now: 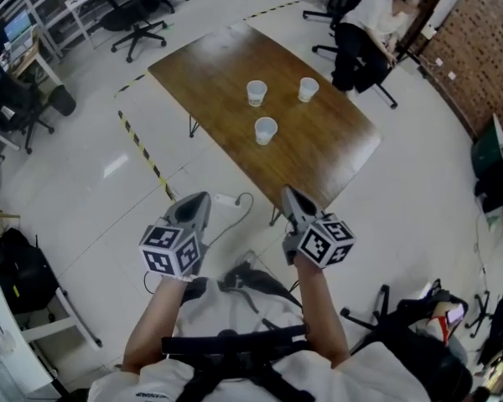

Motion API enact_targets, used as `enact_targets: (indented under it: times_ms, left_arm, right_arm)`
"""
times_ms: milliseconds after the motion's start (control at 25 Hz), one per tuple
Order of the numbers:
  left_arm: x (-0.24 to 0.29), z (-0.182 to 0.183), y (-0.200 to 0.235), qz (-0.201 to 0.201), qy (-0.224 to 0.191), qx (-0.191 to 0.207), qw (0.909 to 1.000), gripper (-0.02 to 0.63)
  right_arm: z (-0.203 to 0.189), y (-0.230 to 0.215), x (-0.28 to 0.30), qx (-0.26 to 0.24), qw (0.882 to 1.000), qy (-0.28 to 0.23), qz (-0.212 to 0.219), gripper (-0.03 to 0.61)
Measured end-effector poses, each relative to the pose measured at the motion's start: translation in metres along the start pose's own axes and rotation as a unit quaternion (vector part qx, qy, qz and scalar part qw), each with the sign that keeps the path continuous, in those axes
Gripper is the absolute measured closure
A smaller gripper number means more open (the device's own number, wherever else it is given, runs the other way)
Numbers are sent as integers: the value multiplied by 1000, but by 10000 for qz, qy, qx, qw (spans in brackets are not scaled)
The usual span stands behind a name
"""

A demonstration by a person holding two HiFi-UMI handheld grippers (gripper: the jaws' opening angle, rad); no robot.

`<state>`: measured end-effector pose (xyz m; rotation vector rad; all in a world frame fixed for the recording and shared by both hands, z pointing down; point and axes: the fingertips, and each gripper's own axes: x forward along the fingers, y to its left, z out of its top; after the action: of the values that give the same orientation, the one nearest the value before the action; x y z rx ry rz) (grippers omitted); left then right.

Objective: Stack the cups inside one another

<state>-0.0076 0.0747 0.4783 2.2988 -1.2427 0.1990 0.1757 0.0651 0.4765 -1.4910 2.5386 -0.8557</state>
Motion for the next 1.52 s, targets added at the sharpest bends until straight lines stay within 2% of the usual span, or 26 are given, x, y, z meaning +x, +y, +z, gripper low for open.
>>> enact_targets:
  times_ms: [200, 400, 640, 720, 840, 960, 1320, 1520]
  left_arm:
    - [20, 10, 2, 66, 48, 73, 9999, 621]
    - [38, 12, 13, 81, 121, 8, 9999, 621]
    - [72, 15, 22, -151, 298, 32, 9994, 621]
    - [84, 17, 24, -233, 360, 65, 9991, 621]
    - [102, 21, 29, -342, 464, 109, 9983, 621]
    - [115, 22, 34, -456, 561, 138, 9973, 621]
    - [142, 29, 49, -745, 808, 227, 9937, 621]
    - [151, 32, 52, -833, 864, 186, 9926, 621]
  right_arm:
    - [2, -23, 15, 11, 10000, 39, 10, 575]
    - [-2, -38, 37, -270, 9992, 285, -37, 574]
    - [6, -58, 75, -853, 9942, 628, -196, 548]
    - [9, -63, 92, -1147, 9897, 830, -218, 539]
    - [11, -70, 121, -1548, 9809, 1157, -205, 450]
    - [8, -80, 148, -1915, 9705, 1444, -250, 430]
    - [-9, -98, 210, -2455, 9462, 2079, -354, 430]
    - [-29, -112, 230, -2568, 9335, 2465, -431, 422]
